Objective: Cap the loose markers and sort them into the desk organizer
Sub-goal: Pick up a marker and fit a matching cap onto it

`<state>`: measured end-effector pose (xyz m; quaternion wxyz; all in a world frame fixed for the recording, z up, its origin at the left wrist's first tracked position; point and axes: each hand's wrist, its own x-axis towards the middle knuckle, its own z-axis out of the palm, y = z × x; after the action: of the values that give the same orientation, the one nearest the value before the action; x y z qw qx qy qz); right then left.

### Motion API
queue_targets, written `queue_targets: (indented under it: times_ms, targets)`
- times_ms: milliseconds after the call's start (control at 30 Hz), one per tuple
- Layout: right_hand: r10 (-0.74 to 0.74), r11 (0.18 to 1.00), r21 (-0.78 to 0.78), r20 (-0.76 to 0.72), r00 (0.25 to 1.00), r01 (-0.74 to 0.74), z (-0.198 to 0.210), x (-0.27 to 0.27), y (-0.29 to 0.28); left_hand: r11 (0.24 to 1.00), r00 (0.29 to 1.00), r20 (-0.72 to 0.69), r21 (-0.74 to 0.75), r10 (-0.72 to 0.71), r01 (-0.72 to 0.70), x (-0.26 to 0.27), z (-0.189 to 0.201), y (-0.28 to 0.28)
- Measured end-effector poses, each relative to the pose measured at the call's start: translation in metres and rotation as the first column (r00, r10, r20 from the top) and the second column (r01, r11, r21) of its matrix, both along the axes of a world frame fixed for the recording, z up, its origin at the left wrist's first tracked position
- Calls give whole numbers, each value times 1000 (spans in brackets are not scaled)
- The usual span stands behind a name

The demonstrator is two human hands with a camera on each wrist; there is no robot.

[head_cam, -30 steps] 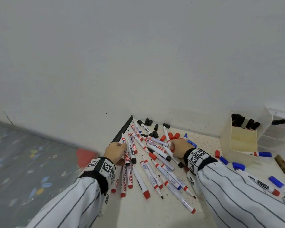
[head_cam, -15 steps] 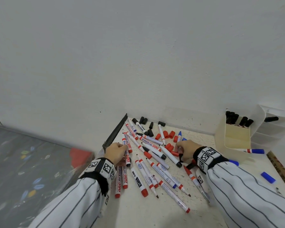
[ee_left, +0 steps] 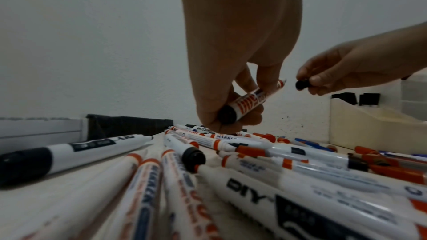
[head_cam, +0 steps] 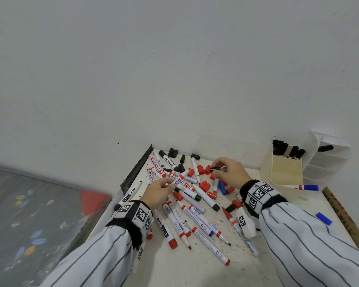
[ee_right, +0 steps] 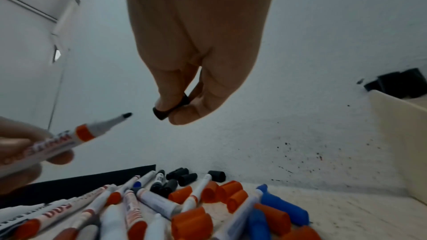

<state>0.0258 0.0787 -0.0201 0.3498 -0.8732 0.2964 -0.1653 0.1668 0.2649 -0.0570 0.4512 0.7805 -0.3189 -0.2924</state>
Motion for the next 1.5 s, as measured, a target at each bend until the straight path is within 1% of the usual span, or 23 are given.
queue_targets:
  times_ms: [100,267,367,433,500,600,700,767,867,933,1000,1067,1167,1233,1333,1433,1500]
  targets:
    - [79,996,-41,14,997,-79,8,1,11,997,995,49,12,-82,81,-8,0,-6]
    - [139,990,-35,-13,990,-140,9,-9,18,986,984,58,16,-167,166,-20,0,-12]
    - [166,986,0,-54,985,-167,7,-21,16,984,984,42,-30,-175,176,-34,4,-16]
    - [176,984,30,-66,982,-175,5,-28,17,985,984,51,-22,-172,173,-44,5,-20]
    - [138,988,75,-60,989,-133,4,-35,21,980,979,44,-20,-198,199,-54,6,-23]
    - [38,999,41,-116,993,-33,-1,-42,24,964,965,71,-65,-252,257,-66,6,-22]
    - [-47,995,75,-157,987,59,-8,-47,28,970,947,227,-33,-226,240,-74,5,-19]
    - [-71,993,75,-201,977,87,-12,-50,30,975,939,283,-41,-196,216,-79,4,-18]
    - [-85,989,104,-215,973,110,-19,-54,33,972,896,381,48,-229,228,-86,0,-17]
    - [-96,984,122,-228,969,127,-24,-55,35,965,873,412,109,-263,239,-93,-4,-17]
    - [-120,976,157,-207,971,154,-29,-56,37,955,860,418,151,-294,254,-98,-8,-17]
    - [-134,970,179,-182,974,167,-33,-58,41,941,867,369,185,-335,284,-100,-6,-17]
    - [-131,971,180,-148,980,157,-39,-60,46,915,892,232,208,-388,345,-98,-1,-17]
    - [-117,975,179,-83,990,130,-39,-60,50,898,898,139,213,-417,384,-97,3,-16]
    - [-63,985,163,8,998,61,-37,-60,54,888,911,-43,208,-410,410,-96,5,-14]
    - [-5,989,150,57,998,-3,-37,-60,56,888,903,-236,209,-360,409,-92,7,-9]
    - [38,986,161,73,997,-50,-37,-60,54,887,889,-293,201,-351,417,-89,9,-7]
